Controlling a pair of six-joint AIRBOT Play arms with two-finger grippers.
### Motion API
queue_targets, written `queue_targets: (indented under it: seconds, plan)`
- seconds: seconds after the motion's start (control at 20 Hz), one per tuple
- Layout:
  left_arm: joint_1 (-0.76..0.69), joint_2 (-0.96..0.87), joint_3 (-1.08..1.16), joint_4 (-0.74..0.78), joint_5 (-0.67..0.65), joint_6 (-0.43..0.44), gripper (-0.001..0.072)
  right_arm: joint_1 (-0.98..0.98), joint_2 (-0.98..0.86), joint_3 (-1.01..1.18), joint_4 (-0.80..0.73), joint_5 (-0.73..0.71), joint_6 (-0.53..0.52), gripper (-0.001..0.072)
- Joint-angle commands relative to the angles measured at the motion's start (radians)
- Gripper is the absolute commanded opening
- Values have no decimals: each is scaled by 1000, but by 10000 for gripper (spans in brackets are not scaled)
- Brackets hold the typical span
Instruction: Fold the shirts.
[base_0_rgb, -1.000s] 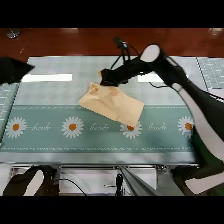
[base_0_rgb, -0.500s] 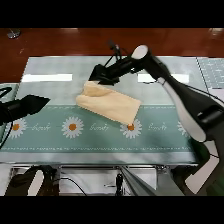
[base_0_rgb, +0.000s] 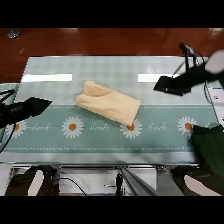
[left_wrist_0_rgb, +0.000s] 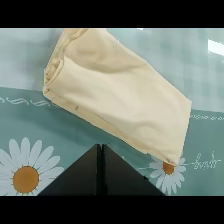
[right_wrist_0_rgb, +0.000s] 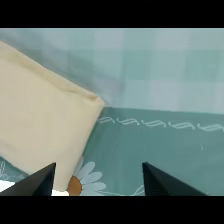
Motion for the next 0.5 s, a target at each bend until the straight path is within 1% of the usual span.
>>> queue_targets:
  seconds: [0.0, 0.05, 0.1, 0.2, 0.25, 0.35, 0.45]
  plan:
    - [1, 1, -3, 0, 23, 0, 27, 4, 173, -433, 181, -363, 97, 624]
    - [1, 1, -5, 0, 33, 0, 27, 24, 130, -472, 243, -375, 71, 624]
    - [1, 1, -6, 0, 45, 0, 27, 42, 63, -475, 303, -355, 17, 624]
    - [1, 1, -6, 0, 52, 0, 27, 66, -68, -447, 463, -335, -131, 624]
    - [1, 1, -6, 0, 51, -1, 27, 72, -126, -433, 546, -335, -189, 624]
    - [1, 1, -6, 0, 39, -1, 27, 72, -214, -412, 695, -335, -277, 618]
    - [1, 1, -6, 0, 37, -3, 27, 73, -281, -378, 789, -309, -341, 616]
